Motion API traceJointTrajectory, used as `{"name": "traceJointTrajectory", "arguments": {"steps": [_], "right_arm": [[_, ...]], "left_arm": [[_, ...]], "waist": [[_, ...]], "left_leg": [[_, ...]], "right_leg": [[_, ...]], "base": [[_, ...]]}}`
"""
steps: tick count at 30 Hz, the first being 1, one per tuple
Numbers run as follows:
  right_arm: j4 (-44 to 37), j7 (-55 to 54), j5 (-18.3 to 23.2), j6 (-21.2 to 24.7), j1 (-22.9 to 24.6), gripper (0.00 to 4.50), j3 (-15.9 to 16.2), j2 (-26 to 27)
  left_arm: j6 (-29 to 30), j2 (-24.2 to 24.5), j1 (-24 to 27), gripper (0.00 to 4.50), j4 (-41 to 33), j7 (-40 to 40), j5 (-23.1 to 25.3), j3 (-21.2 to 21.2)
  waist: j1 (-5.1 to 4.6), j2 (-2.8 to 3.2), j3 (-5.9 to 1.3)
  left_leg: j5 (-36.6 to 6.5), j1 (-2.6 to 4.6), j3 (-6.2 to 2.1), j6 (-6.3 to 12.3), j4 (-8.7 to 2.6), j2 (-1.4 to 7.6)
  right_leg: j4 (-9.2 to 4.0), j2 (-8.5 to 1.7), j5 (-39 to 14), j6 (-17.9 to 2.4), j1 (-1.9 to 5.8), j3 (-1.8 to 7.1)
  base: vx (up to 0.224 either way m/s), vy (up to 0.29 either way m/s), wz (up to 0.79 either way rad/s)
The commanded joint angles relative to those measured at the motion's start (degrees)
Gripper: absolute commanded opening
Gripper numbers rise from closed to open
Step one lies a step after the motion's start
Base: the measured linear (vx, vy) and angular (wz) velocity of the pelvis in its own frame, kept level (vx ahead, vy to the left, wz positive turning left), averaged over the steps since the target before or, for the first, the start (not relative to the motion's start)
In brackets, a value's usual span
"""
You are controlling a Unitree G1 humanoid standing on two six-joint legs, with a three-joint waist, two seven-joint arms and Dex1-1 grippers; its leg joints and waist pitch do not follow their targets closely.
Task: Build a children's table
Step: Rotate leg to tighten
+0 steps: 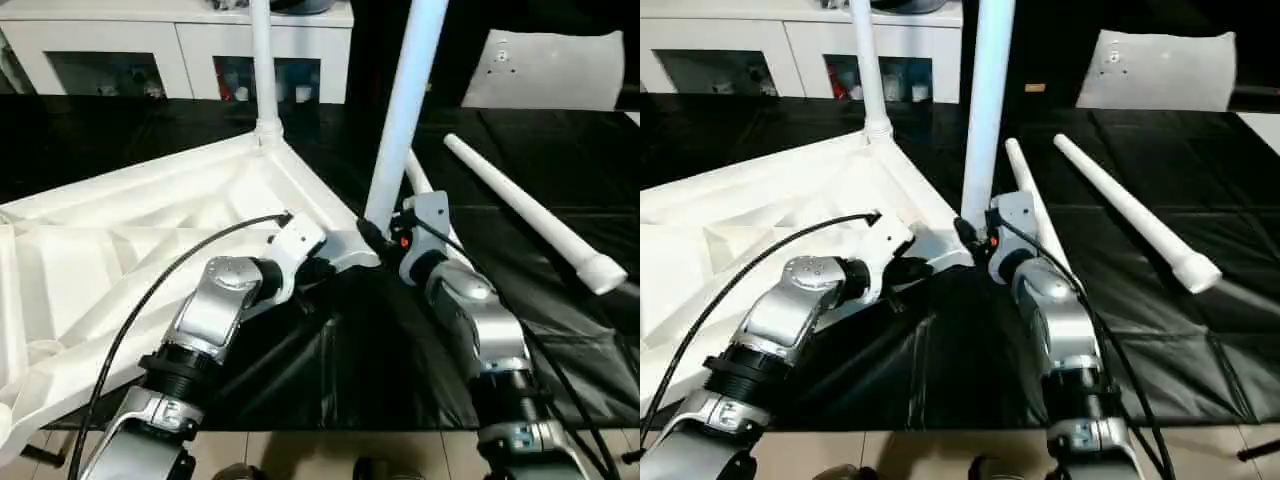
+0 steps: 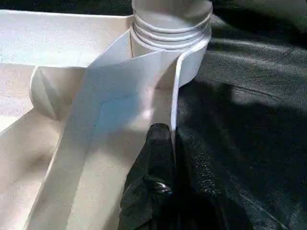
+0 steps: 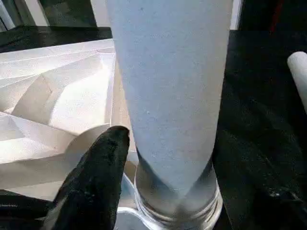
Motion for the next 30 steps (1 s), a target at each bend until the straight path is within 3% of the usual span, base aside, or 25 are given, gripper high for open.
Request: {"name": "traceJointTrajectory", "arguments": {"steps": [1,5,9,13,16,19,23,29,30], "right_arm": [[-0.4,7.2,3.0,1.8,2.2,3.09,8.1,4.7],[-1.7,9.1,4.4,0.3,2.9,3.54,5.8,1.3],[-3.2,15.1,6.5,-0.8,3.0,3.87,4.3,-3.1],[-3.6,18.6,7.7,-1.3,2.5,4.09,3.0,-6.0],[-4.6,24.8,9.1,-1.2,2.1,4.42,2.8,-10.3],[-4.2,33.1,8.9,-2.3,1.7,4.49,5.4,-16.1],[-2.9,38.4,7.9,-3.4,0.7,4.49,7.3,-19.6],[-0.7,44.8,8.3,-3.8,-1.6,4.49,9.4,-22.1],[-0.1,45.9,8.7,-3.7,-2.1,4.32,9.8,-22.4]], "left_arm": [[-1.2,-1.0,-1.3,0.0,-0.3,2.3,0.0,-0.8],[-2.7,2.9,-0.2,0.0,-0.5,-2.0,-0.6,-0.9],[-6.4,6.6,0.4,0.0,0.3,-7.2,-2.1,-0.7],[-9.5,9.1,0.7,0.0,1.1,-11.1,-2.8,-1.3],[-13.4,12.1,1.2,0.0,2.1,-17.0,-4.2,-2.3],[-19.7,15.6,0.8,0.0,5.0,-23.2,-4.1,-4.4],[-23.1,17.8,0.0,0.0,6.8,-29.1,-4.9,-5.5],[-27.2,20.4,-1.6,0.0,9.1,-37.6,-5.5,-7.7],[-28.1,20.8,-2.0,0.0,9.6,-38.8,-5.3,-8.3]], "waist": [[0.22,-0.4,-3.12],[0.33,-0.47,-3.22],[0.43,-0.55,-3.34],[0.3,-0.61,-3.92],[0.49,-0.86,-3.79],[0.68,-0.82,-3.59],[1.19,-0.78,-3.45],[2.08,-0.95,-3.45],[2.15,-0.98,-3.41]], "left_leg": [[-13.6,-0.03,-1.04,3.18,-4.53,3.02],[-11.3,-0.14,-0.8,4.38,-4.29,2.95],[-9.0,-0.47,-0.82,5.4,-4.08,2.91],[-2.7,-0.81,-0.52,6.94,-3.36,2.97],[-1.9,-0.84,-0.34,8.37,-3.09,2.74],[-3.6,-0.48,-0.35,8.18,-3.19,3.1],[-5.4,-0.11,-0.32,6.94,-3.33,3.29],[-4.4,0.01,-0.14,6.26,-3.18,3.55],[-4.2,0.07,-0.09,6.27,-3.19,3.59]], "right_leg": [[-4.48,-4.08,-19.2,-9.5,1.88,2.7],[-4.17,-4.17,-16.1,-11.0,2.13,2.7],[-3.93,-4.13,-14.9,-11.1,2.59,2.5],[-2.61,-3.88,-4.7,-13.6,2.91,2.54],[-2.36,-3.64,-2.5,-14.5,2.92,2.36],[-2.56,-3.64,-5.4,-14.4,2.68,2.31],[-2.62,-3.78,-8.0,-14.4,2.48,2.37],[-1.91,-3.87,-4.7,-15.7,2.51,2.41],[-1.9,-3.87,-4.4,-15.8,2.45,2.43]], "base": [[0.0,0.0,0.0],[0.0,0.0,0.0],[0.0,0.0,0.0],[0.0,0.0,0.0],[0.0,0.0,0.0],[0.0,0.0,0.0],[0.0,0.0,0.0],[0.0,0.0,0.0],[0.0,0.0,0.0]]}}
